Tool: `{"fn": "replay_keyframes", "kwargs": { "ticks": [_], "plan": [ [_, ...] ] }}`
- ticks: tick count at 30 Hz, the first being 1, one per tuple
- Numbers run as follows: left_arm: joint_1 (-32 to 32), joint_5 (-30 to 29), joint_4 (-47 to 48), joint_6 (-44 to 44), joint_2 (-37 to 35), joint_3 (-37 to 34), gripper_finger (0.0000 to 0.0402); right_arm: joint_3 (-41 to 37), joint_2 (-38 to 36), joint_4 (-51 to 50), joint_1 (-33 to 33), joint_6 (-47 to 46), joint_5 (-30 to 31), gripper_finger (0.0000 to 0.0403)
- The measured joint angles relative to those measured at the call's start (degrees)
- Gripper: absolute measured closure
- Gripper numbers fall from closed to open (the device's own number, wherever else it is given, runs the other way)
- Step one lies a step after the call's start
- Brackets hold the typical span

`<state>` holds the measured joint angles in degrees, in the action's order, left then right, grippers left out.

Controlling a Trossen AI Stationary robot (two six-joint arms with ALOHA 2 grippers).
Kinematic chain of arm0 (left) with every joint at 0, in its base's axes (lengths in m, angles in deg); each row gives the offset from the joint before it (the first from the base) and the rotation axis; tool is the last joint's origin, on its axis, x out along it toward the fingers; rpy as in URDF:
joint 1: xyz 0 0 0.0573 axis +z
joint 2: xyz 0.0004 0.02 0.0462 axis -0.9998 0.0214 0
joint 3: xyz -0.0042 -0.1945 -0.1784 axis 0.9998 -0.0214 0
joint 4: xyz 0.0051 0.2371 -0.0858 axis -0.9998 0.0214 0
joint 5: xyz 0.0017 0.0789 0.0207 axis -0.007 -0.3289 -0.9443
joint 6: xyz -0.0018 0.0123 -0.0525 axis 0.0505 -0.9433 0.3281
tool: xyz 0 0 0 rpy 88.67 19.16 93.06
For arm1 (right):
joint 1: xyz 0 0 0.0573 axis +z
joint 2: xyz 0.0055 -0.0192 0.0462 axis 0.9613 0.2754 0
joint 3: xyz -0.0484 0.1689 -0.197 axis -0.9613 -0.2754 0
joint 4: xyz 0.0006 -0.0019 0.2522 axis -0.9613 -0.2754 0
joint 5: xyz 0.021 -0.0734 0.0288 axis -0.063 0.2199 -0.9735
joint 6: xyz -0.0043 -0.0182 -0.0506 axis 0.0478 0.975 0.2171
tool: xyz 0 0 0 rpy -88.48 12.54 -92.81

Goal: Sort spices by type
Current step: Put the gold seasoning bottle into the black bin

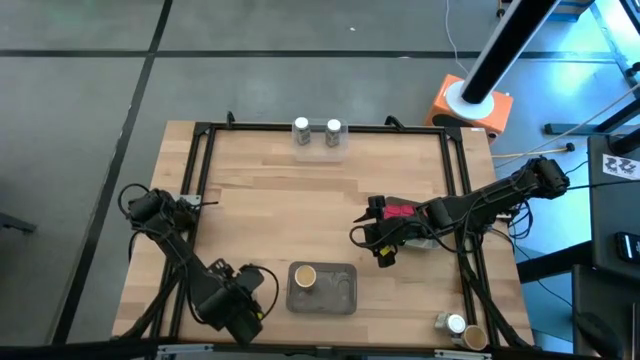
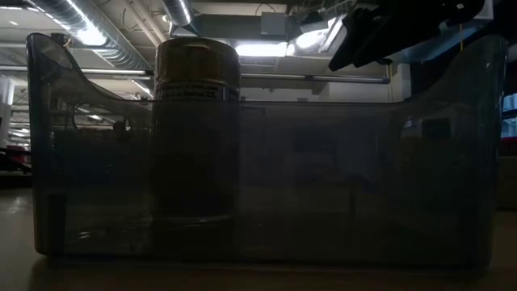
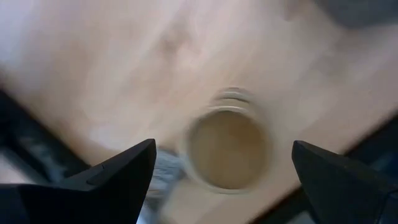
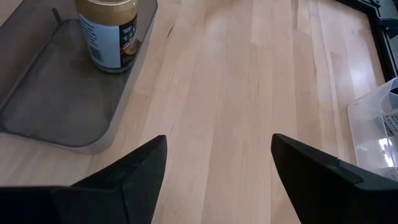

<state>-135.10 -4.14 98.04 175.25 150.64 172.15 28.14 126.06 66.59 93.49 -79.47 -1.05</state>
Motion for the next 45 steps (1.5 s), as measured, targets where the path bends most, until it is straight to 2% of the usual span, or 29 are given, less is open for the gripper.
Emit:
{"fn": "replay_keyframes", "kwargs": {
  "ticks": [7, 18, 26, 40, 43, 45],
  "plan": [
    [-0.1, 0.1, -0.5, 0.1, 0.0, 0.0, 0.0043, 0.0, 0.0, 0.0, 0.0, 0.0, 0.0, 0.0114],
    [-0.1, 0.9, -4.2, -0.7, -0.1, -3.9, 0.0043, 0.0, 0.0, 0.0, 0.0, -0.1, 0.0, 0.0114],
    [-0.1, 2.4, -8.9, -1.5, 0.0, -10.4, 0.0043, 0.0, 0.0, 0.0, 0.0, -1.0, 0.0, 0.0114],
    [-0.1, 1.8, -11.7, -1.4, 0.0, -10.5, 0.0043, 0.0, 0.0, 0.0, 0.0, -1.6, 0.0, 0.0114],
    [-0.1, 1.7, -12.7, -1.4, 0.0, -10.5, 0.0053, 0.0, 0.0, 0.0, 0.0, -1.6, 0.0, 0.0114],
    [0.0, 1.8, -13.0, -1.4, 0.0, -10.5, 0.0075, 0.0, 0.0, 0.0, 0.0, -1.7, 0.0, 0.0114]
  ]
}}
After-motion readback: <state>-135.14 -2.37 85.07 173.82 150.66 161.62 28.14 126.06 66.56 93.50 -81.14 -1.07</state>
